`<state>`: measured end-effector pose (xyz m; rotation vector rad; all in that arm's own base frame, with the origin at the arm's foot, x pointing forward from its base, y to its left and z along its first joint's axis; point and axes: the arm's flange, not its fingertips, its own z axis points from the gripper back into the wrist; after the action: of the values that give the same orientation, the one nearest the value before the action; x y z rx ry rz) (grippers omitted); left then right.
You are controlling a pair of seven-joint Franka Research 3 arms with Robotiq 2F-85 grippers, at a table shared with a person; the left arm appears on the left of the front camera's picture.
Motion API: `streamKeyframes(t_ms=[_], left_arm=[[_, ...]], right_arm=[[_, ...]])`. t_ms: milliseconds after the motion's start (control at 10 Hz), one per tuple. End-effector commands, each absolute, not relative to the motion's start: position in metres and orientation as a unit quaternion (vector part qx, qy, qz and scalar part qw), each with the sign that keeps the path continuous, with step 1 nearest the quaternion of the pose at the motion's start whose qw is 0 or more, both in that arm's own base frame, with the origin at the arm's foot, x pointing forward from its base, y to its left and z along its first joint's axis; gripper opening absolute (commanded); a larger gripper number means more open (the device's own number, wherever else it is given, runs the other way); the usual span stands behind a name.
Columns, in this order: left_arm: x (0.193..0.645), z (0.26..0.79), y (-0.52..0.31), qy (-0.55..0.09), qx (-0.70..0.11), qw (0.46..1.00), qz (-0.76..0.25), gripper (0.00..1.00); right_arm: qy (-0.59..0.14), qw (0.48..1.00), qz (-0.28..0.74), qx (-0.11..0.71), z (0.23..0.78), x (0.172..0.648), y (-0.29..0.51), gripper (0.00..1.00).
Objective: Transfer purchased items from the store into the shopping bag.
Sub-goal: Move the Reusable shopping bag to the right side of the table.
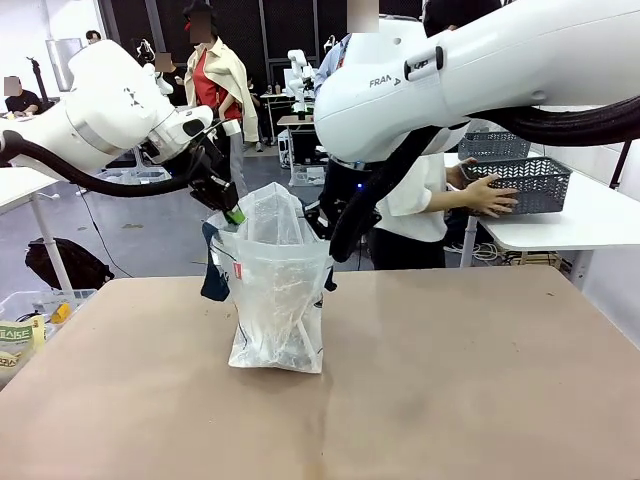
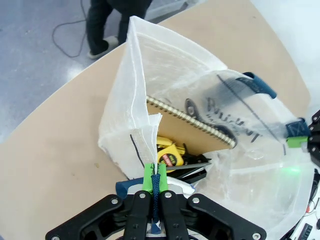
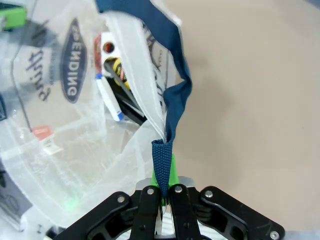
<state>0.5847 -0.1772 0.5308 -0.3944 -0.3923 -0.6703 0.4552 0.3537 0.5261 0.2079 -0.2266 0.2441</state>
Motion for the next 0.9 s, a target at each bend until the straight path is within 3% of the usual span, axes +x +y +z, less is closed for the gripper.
streamKeyframes(t_ms=[0, 400, 800], left_arm=[[0.585, 0.525, -0.169, -0.185, -0.234, 0.899, -0.319, 0.0], [0.59, 0.52, -0.164, -0.194, -0.336, 0.876, -0.287, 0.0], [0.598, 0.508, -0.16, -0.2, -0.437, 0.818, -0.316, 0.0]], right_arm=[[-0.125, 0.974, 0.167, 0.082, 0.525, 0.461, 0.364, 0.0], [-0.144, 0.95, 0.265, 0.082, 0.531, 0.472, 0.381, 0.0], [-0.141, 0.928, 0.335, 0.08, 0.536, 0.485, 0.407, 0.0]])
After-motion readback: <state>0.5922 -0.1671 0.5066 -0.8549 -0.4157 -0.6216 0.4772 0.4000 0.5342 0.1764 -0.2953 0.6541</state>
